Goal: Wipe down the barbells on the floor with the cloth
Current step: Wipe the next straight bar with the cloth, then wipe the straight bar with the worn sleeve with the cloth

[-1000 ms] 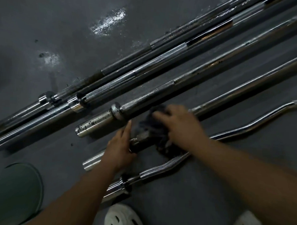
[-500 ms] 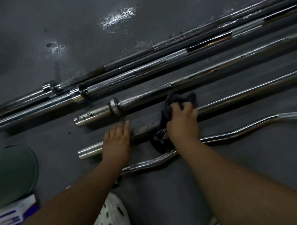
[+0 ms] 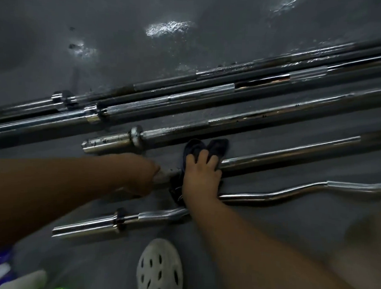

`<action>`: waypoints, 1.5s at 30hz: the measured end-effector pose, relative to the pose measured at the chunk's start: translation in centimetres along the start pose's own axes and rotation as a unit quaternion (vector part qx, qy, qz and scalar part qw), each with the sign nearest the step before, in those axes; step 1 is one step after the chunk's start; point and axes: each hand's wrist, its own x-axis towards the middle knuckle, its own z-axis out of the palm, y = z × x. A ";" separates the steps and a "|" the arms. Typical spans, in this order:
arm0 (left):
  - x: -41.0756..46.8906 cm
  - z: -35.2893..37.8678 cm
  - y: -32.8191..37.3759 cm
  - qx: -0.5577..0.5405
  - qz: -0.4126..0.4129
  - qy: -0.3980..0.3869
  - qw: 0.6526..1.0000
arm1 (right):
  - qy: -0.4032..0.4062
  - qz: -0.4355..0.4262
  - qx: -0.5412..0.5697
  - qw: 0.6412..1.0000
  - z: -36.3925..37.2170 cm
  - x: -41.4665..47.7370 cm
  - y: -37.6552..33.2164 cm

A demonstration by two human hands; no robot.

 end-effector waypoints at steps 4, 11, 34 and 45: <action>0.3 1.8 0.4 0.034 0.071 0.051 0.996 | 0.010 -0.184 0.010 0.983 0.9 1.4 4.8; 5.1 7.1 5.6 -0.121 0.010 0.347 0.930 | 0.070 0.103 -0.038 0.992 -4.5 4.8 19.3; 3.3 -6.3 1.9 -0.146 0.102 -0.085 0.980 | -0.076 -0.205 0.050 0.974 -4.0 2.1 12.0; 10.5 -11.7 20.4 -0.221 -0.020 0.139 0.965 | -0.011 -0.047 -0.077 0.996 -7.8 7.0 26.3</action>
